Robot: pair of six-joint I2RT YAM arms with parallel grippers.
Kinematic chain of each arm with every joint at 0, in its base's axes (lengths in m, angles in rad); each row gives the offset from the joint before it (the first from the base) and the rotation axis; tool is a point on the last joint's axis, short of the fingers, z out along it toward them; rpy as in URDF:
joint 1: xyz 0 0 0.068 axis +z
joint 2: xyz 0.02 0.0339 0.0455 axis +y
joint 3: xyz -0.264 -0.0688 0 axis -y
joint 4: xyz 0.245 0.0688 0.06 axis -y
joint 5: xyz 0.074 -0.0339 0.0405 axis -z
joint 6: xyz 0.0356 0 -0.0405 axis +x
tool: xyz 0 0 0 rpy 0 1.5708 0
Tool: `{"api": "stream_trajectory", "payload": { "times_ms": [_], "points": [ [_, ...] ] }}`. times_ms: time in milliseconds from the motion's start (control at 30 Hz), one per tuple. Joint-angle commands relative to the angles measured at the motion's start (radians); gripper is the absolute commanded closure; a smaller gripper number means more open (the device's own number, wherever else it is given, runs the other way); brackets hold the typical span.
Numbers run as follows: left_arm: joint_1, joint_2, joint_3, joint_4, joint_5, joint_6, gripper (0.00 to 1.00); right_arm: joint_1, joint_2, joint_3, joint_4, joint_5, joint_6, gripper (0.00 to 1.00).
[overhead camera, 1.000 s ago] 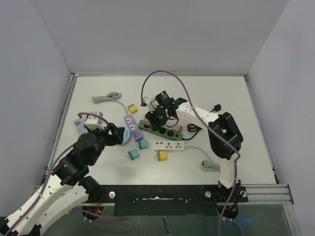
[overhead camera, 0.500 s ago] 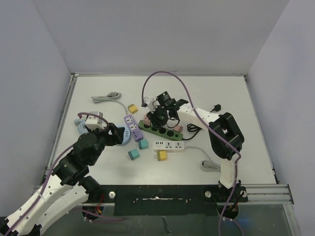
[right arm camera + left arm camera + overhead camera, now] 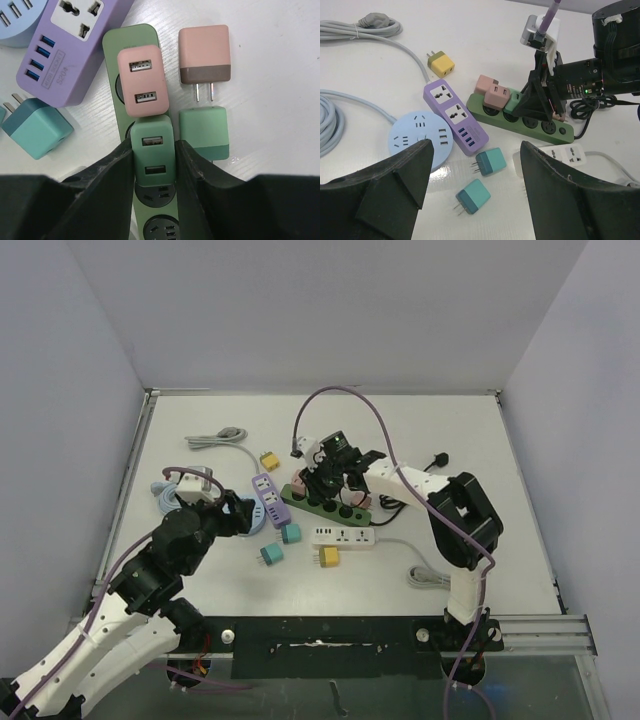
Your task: Insert the plug
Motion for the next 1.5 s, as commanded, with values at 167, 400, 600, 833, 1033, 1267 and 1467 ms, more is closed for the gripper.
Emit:
{"api": "stream_trajectory", "payload": {
  "times_ms": [167,400,600,833,1033,1267,1467],
  "points": [
    [0.003,0.040,0.053,0.037,0.024,-0.002,0.26,0.019,-0.233,0.067,0.023,0.210,0.307,0.33],
    [0.003,0.054,0.043,0.043,0.053,-0.017,0.25,-0.015,-0.342,-0.098,-0.065,0.511,0.591,0.32],
    [0.003,0.060,0.026,0.077,0.088,-0.034,0.25,-0.042,-0.331,-0.191,-0.116,0.586,0.713,0.29],
    [0.003,0.074,0.015,0.094,0.115,-0.056,0.25,-0.053,-0.214,-0.154,-0.122,0.591,0.739,0.28],
    [0.005,0.072,-0.001,0.105,0.134,-0.072,0.25,-0.060,-0.137,-0.130,-0.143,0.633,0.763,0.31],
    [0.005,0.081,-0.022,0.120,0.143,-0.078,0.25,-0.062,-0.093,-0.119,-0.157,0.647,0.770,0.31],
    [0.005,0.081,-0.035,0.131,0.155,-0.094,0.25,-0.072,-0.077,-0.128,-0.139,0.596,0.782,0.40]
  ]
}}
